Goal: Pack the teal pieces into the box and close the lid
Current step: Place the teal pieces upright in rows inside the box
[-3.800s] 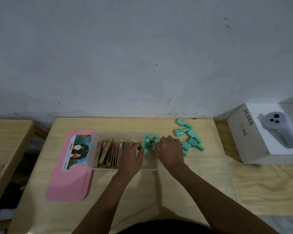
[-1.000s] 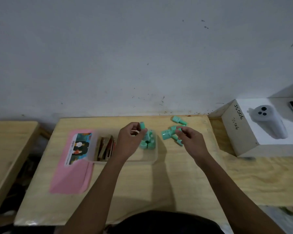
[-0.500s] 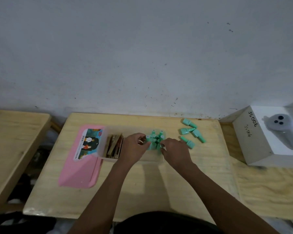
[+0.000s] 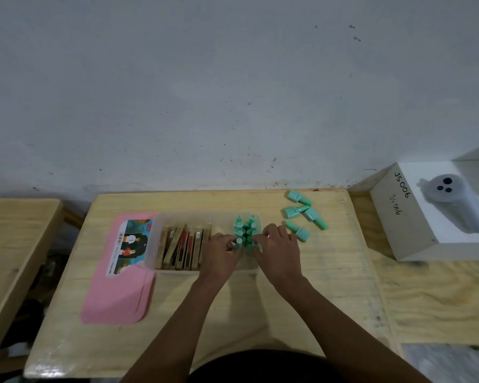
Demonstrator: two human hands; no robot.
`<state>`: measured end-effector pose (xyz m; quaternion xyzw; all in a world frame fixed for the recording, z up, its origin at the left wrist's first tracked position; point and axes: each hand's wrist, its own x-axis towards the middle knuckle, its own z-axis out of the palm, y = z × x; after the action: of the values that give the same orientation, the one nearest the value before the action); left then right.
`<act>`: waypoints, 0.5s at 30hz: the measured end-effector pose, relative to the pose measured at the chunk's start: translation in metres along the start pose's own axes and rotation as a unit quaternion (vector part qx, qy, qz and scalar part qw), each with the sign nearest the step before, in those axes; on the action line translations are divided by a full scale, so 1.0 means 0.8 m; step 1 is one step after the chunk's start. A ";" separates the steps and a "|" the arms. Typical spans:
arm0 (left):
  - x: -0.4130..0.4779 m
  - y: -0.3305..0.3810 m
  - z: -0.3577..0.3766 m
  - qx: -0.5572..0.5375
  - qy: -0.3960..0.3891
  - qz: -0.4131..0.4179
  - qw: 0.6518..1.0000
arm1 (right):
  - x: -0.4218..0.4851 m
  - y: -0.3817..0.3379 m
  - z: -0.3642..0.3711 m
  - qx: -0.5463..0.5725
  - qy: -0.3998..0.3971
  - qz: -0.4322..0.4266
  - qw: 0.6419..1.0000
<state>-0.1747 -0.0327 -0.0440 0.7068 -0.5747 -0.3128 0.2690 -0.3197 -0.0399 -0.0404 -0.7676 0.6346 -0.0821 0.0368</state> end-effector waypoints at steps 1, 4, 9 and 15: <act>0.000 -0.002 0.005 0.007 -0.001 0.002 1.000 | -0.001 0.002 0.001 0.011 -0.004 0.000 1.000; -0.001 -0.005 0.013 0.021 0.008 0.003 1.000 | -0.002 0.005 0.004 0.050 -0.012 0.003 0.999; 0.001 -0.005 0.017 0.023 0.008 0.010 1.000 | -0.002 0.007 0.004 0.093 -0.021 0.009 0.995; 0.005 -0.012 0.023 0.023 0.017 0.007 1.000 | -0.006 0.016 0.003 0.131 -0.013 -0.006 0.991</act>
<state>-0.1817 -0.0352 -0.0636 0.7140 -0.5820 -0.2856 0.2645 -0.3327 -0.0375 -0.0449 -0.7612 0.6130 -0.1547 0.1443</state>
